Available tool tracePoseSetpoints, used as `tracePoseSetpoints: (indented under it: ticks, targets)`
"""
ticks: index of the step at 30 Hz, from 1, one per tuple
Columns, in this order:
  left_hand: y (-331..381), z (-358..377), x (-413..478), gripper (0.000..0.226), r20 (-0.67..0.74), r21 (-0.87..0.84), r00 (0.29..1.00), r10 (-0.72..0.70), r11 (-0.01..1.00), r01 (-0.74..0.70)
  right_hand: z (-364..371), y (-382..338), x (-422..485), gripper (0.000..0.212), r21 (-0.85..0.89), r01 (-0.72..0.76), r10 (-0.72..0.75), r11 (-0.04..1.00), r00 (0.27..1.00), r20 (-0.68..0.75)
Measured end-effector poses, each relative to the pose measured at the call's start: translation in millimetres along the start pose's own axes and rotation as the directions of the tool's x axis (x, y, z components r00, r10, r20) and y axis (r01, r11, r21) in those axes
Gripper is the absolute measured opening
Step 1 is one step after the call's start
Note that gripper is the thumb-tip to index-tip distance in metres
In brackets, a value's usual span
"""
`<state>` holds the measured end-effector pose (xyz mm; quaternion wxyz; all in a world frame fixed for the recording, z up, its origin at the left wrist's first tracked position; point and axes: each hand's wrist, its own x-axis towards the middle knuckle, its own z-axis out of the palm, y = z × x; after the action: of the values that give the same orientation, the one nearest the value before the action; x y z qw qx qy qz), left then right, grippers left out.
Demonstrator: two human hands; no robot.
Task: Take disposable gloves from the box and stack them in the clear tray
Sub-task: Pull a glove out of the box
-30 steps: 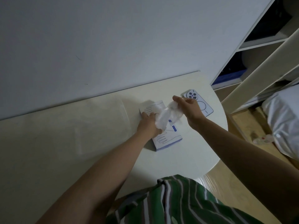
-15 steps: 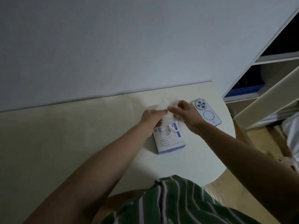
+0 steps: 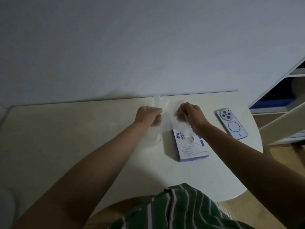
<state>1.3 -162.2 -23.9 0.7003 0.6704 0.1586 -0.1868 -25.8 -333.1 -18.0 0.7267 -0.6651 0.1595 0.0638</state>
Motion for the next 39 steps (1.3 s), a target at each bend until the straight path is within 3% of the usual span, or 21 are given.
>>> tracePoseSetpoints:
  ticks: [3, 7, 11, 14, 17, 19, 21, 23, 24, 27, 29, 30, 32, 34, 36, 39]
  targets:
    - [7, -24, 1, 0.013, -0.116, -0.064, 0.991, 0.074, 0.995, -0.081, 23, -5, 6, 0.032, 0.044, -0.018, 0.017, 0.999, 0.999, 0.029]
    - [10, -70, 8, 0.014, -0.203, -0.147, 0.979, 0.006, 0.988, -0.037, 50, -6, 13, 0.027, 0.02, -0.062, 0.061, 0.998, 0.997, 0.052]
    - [5, -104, 9, 0.025, -0.09, -0.09, 0.991, -0.1, 0.992, 0.092, 73, -3, 18, 0.027, -0.199, -0.039, 0.06, 0.979, 0.993, 0.102]
    - [-1, -115, 11, 0.021, -0.106, -0.009, 0.992, -0.073, 0.997, 0.072, 88, -4, 23, 0.028, -0.398, 0.002, 0.08, 0.917, 0.979, 0.189]
    - [-9, -119, 14, 0.018, -0.255, 0.332, 0.959, 0.122, 0.943, -0.032, 98, -4, 30, 0.028, -0.47, -0.015, 0.09, 0.883, 0.986, 0.138]
    - [-13, -123, 15, 0.02, -0.299, 0.633, 0.905, 0.302, 0.773, -0.049, 100, -5, 34, 0.022, -0.482, -0.048, 0.091, 0.875, 0.994, 0.067]
    - [-16, -127, 14, 0.02, -0.295, 0.755, 0.86, 0.417, 0.654, -0.058, 99, -8, 39, 0.015, -0.493, -0.057, 0.072, 0.868, 0.997, 0.011]
    - [-16, -128, 15, 0.016, -0.269, 0.812, 0.83, 0.489, 0.579, -0.078, 98, -12, 44, 0.017, -0.545, 0.016, -0.048, 0.838, 0.998, -0.044]
    - [-16, -128, 16, 0.013, -0.249, 0.837, 0.822, 0.512, 0.541, -0.084, 98, -14, 46, 0.023, -0.59, 0.099, -0.174, 0.801, 0.982, -0.071]
    - [-18, -131, 24, 0.013, -0.204, 0.884, 0.825, 0.527, 0.461, -0.075, 110, -25, 40, 0.023, -0.616, 0.473, -0.602, 0.63, 0.798, -0.002]
    - [-21, -131, 27, 0.016, -0.196, 0.899, 0.83, 0.522, 0.434, -0.06, 124, -26, 34, 0.018, -0.523, 0.635, -0.662, 0.569, 0.731, 0.168]
    - [-23, -131, 28, 0.017, -0.194, 0.904, 0.835, 0.515, 0.424, -0.051, 131, -22, 32, 0.018, -0.495, 0.652, -0.6, 0.574, 0.746, 0.287]
    - [-25, -130, 28, 0.019, -0.208, 0.884, 0.851, 0.482, 0.465, -0.047, 145, -4, 30, 0.017, -0.605, 0.596, -0.314, 0.528, 0.799, 0.513]
    - [-26, -131, 27, 0.019, -0.218, 0.845, 0.871, 0.441, 0.531, -0.057, 151, 23, 32, 0.024, -0.764, 0.496, 0.016, 0.414, 0.835, 0.55]
    - [-27, -132, 28, 0.017, -0.159, 0.897, 0.864, 0.479, 0.436, -0.076, 150, 44, 37, 0.037, -0.843, 0.394, 0.171, 0.366, 0.862, 0.477]
    - [-31, -135, 29, 0.022, -0.066, 0.979, 0.848, 0.526, 0.197, -0.046, 150, 63, 44, 0.052, -0.875, 0.33, 0.243, 0.354, 0.871, 0.427]
